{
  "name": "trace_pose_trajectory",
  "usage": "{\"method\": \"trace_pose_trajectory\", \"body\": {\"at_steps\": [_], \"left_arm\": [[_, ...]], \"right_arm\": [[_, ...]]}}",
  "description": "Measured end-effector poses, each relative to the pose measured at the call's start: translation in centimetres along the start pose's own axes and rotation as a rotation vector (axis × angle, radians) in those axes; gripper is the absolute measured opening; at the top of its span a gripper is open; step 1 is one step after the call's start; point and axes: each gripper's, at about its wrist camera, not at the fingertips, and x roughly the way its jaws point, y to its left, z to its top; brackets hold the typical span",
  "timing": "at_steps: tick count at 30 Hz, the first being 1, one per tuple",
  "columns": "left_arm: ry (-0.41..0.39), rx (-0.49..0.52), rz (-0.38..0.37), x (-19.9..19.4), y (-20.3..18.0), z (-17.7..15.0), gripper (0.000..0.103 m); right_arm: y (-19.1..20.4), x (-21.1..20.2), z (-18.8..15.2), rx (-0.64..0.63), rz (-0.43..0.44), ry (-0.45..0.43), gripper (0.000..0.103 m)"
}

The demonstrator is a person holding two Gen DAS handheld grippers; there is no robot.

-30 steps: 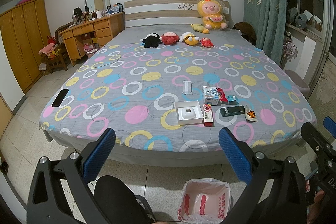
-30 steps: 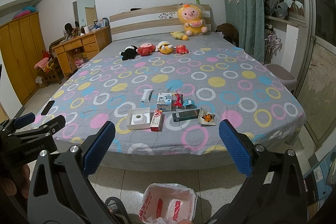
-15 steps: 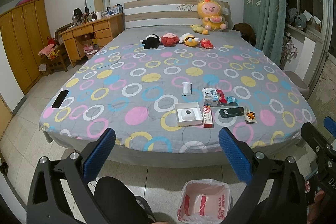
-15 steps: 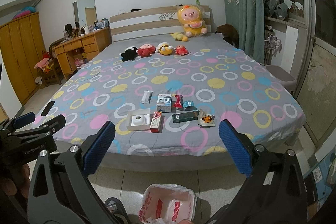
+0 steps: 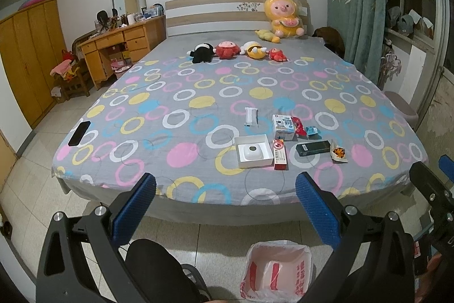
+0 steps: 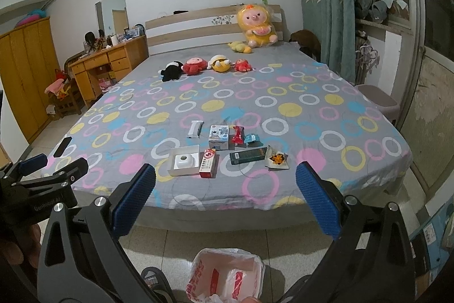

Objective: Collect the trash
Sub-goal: 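Move the left tool to the white tray while the right tool reaches the orange-black snack packet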

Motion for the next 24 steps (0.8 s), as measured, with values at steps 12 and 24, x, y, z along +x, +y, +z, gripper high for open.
{"method": "trace_pose_trajectory", "body": {"at_steps": [12, 24], "left_arm": [[0.057, 0.001, -0.027, 4.6, -0.4, -0.7, 0.097], [0.151, -0.032, -0.018, 13.1, 1.0, -0.3, 0.096]], "right_arm": [[-3.3, 2.7, -0.5, 0.04, -0.042, 0.024, 0.097], [-7.3, 9.9, 0.3, 0.045, -0.089, 0.111, 0.097]]}}
